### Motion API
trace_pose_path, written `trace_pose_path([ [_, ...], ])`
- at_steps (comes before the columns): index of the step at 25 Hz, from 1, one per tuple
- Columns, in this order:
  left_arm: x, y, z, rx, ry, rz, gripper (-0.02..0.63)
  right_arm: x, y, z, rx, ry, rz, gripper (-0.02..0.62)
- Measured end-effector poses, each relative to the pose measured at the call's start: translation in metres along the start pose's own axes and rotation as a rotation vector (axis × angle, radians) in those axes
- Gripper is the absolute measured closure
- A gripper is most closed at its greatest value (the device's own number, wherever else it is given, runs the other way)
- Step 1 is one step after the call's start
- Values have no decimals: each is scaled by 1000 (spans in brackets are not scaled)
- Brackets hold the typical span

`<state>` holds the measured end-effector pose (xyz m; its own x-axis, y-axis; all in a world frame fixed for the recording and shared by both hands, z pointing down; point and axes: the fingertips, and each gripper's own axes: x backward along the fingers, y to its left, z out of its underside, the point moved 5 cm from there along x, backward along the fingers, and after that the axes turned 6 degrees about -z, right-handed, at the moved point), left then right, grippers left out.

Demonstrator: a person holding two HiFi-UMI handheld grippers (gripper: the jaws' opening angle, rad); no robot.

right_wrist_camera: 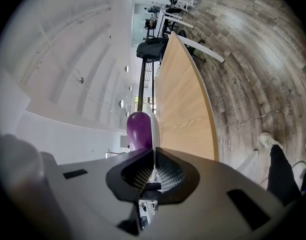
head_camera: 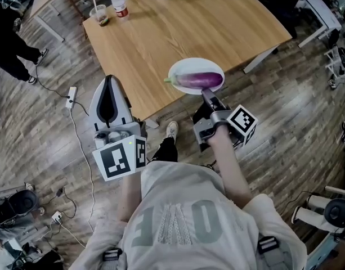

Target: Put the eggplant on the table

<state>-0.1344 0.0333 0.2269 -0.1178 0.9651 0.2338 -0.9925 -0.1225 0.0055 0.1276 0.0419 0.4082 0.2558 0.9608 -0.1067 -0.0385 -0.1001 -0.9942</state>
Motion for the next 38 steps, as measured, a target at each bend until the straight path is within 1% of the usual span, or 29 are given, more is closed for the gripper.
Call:
trace_pose_path([
  [9, -57, 21, 10, -22, 4, -26, 597, -66, 5, -8, -3, 15, 17, 569],
  [15, -94, 44, 25, -20, 11, -41, 597, -107, 5, -4, -1, 20, 33, 569],
  [19, -127, 53, 31, -19, 2, -38, 597, -138, 8, -6, 0, 19, 40, 569],
  [23, -163, 55, 38, -11, -4, -18, 597, -169, 14, -15, 2, 7, 30, 569],
  [29, -177, 49, 48, -5, 13, 9, 597, -174, 9, -21, 0, -4, 48, 569],
  [34, -186, 41, 63, -11, 52, 0, 597, -182, 5, -27, -6, 18, 60, 569],
  [38, -186, 38, 63, -24, 56, -25, 597, -184, 5, -29, -5, 44, 60, 569],
])
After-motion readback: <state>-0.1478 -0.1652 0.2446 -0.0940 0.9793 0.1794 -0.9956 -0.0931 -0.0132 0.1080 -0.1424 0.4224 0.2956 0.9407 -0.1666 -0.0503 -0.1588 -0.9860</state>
